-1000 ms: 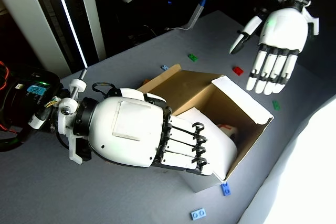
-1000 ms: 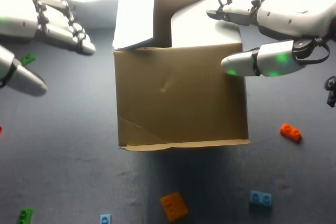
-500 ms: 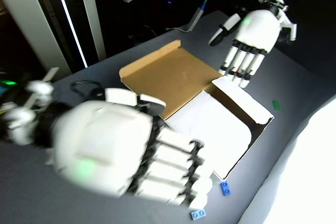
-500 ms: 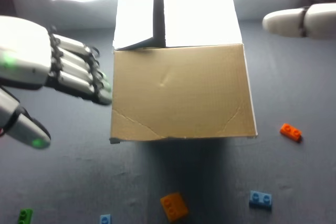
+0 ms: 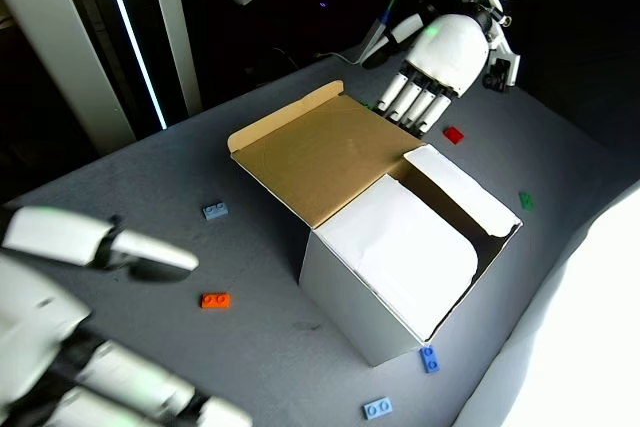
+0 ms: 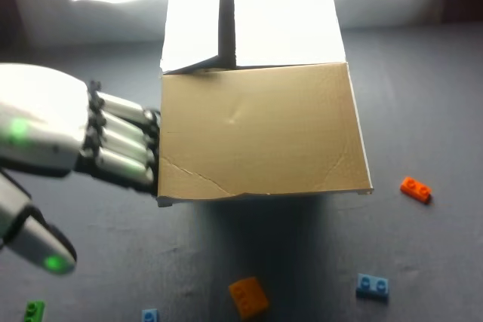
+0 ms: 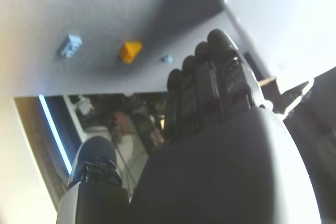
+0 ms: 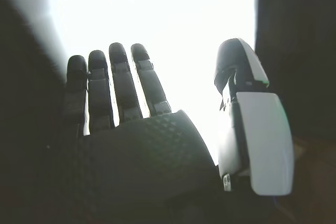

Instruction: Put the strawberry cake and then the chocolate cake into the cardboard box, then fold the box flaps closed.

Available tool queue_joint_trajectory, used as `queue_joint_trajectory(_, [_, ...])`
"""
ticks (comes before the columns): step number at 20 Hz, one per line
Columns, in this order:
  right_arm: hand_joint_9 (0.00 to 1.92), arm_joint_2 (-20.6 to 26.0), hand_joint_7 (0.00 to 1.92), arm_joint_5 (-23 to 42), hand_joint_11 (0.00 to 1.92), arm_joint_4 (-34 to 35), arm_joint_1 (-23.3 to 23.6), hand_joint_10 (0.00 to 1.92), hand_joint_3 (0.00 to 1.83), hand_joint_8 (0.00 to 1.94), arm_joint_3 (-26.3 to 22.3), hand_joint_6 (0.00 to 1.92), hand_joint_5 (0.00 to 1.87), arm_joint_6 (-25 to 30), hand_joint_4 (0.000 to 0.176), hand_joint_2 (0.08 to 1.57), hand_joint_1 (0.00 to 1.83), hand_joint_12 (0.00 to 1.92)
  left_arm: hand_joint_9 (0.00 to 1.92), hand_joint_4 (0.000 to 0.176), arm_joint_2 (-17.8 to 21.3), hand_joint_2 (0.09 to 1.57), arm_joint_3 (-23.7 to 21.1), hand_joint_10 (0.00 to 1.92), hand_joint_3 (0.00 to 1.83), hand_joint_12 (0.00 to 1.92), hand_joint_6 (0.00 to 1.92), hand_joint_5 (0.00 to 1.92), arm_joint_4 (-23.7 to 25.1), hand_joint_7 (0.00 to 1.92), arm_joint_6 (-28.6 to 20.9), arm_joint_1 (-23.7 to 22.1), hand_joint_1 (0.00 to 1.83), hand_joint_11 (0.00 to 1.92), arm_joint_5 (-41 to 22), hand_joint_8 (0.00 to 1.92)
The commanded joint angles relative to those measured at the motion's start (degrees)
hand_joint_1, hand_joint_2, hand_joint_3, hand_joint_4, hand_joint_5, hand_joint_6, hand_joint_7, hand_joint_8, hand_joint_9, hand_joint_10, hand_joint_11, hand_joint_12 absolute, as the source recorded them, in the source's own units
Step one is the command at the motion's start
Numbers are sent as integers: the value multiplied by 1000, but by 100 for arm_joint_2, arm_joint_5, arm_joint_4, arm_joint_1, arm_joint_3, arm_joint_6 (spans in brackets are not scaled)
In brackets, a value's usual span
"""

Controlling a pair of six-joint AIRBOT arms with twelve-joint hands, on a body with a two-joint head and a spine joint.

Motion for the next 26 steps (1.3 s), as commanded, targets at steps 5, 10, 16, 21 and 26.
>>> queue_joint_trajectory(5, [154,143,166,676,0,18,-55,12,0,9,-113,8,130,-65,0,1207,0,400,249,0,121,1167,-560,9,1,822,4,191,-540,235,99,396,0,0,21,6])
queue_joint_trajectory(10, [168,141,177,673,0,-81,-24,9,0,4,-174,6,146,-109,0,1208,0,481,251,0,148,1170,-929,7,2,788,2,189,-624,252,149,527,0,0,222,8])
queue_joint_trajectory(16, [190,137,198,677,0,-112,-12,8,0,6,-175,6,169,-110,0,1197,0,553,272,0,170,1186,-1154,6,5,809,5,204,-904,273,147,235,0,0,520,3])
queue_joint_trajectory(21, [159,137,175,665,0,-120,-11,1,1,1,-183,5,169,-110,0,1196,0,528,272,0,170,1175,-1008,2,0,766,2,211,-1076,280,-9,-251,0,0,555,1])
queue_joint_trajectory(26, [154,137,168,661,0,-130,-11,5,0,5,-193,0,158,-111,0,1188,0,546,277,0,104,1171,-732,3,0,783,1,196,-1094,273,-259,-905,0,0,564,2])
